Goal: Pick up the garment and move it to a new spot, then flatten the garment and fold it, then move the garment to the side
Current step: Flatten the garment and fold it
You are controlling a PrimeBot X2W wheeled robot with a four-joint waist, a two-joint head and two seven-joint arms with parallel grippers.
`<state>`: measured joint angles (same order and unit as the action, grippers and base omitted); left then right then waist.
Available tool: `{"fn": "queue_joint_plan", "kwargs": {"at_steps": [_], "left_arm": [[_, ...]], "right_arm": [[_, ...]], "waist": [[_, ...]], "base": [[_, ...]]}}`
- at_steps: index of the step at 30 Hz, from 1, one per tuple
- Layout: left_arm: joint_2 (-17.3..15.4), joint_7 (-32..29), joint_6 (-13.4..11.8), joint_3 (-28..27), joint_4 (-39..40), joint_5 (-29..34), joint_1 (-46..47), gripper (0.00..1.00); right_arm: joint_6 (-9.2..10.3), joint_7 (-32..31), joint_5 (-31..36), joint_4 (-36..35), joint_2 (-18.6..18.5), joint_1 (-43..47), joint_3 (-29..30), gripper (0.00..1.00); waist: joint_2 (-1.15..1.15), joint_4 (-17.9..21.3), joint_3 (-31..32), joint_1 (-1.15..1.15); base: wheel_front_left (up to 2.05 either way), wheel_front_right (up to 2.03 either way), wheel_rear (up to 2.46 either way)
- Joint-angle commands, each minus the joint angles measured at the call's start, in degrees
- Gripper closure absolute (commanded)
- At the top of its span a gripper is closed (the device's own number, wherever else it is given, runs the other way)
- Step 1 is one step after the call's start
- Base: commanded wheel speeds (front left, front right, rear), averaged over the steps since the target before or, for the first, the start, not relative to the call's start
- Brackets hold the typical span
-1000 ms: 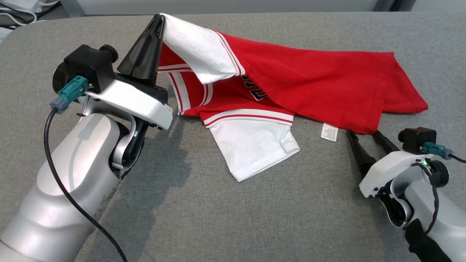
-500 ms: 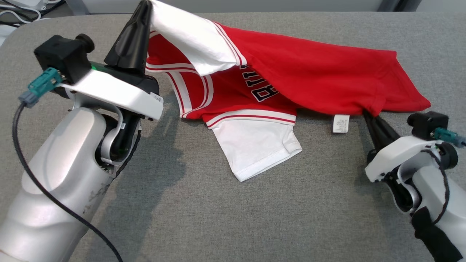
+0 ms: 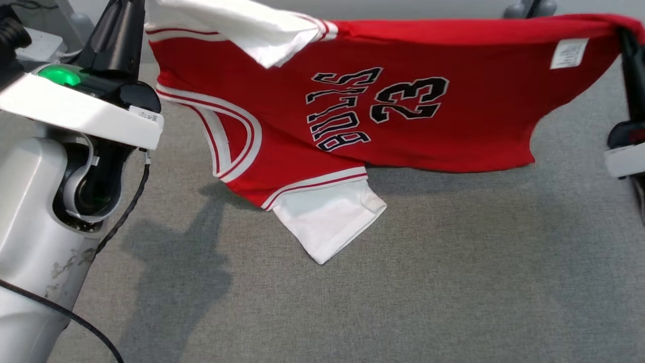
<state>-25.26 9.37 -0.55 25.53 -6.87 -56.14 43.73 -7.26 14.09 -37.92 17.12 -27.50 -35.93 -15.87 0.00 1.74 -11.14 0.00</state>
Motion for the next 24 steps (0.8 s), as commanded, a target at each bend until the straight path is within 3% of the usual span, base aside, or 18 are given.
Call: {"fn": "queue_joint_plan", "kwargs": {"at_steps": [1,8,13,18,19,24], "left_arm": [[-2.88,-0.39,0.35,-2.92,2.16,-0.58,2.45,1.00],[-3.67,-3.79,0.73,-4.68,7.21,-3.49,7.50,1.00],[-4.36,-5.84,-0.40,-5.67,10.85,-5.07,8.78,1.00],[-4.92,-8.89,-4.30,-8.06,17.34,-8.48,9.01,1.00],[-4.92,-8.89,-4.30,-8.06,17.34,-8.48,9.01,1.00],[-5.41,-14.65,-9.07,-7.54,18.09,-11.34,9.09,1.00]], "right_arm": [[-0.23,-0.36,-0.85,-2.45,-2.13,-0.73,0.66,1.00],[-0.23,-5.64,-4.18,-8.22,-6.87,-5.36,3.14,1.00],[-0.23,-9.71,-7.71,-12.04,-8.44,-6.13,2.45,1.00],[-0.23,-13.06,-12.85,-17.96,-10.07,-4.17,7.23,1.00],[-0.23,-13.06,-12.85,-17.96,-10.07,-4.17,7.23,1.00],[-0.23,-20.47,-14.80,-16.33,-9.08,-2.82,8.30,1.00]], "waist": [[0.00,0.47,1.73,0.00],[0.00,0.28,6.97,0.00],[0.00,0.36,10.58,0.00],[0.00,0.19,11.08,0.00],[0.00,0.19,11.08,0.00],[0.00,0.01,8.83,0.00]], "base": [[0.00,0.00,0.00],[0.00,0.00,0.00],[0.00,0.00,0.00],[0.00,0.00,0.00],[0.00,0.00,0.00],[0.00,0.00,0.00]]}}
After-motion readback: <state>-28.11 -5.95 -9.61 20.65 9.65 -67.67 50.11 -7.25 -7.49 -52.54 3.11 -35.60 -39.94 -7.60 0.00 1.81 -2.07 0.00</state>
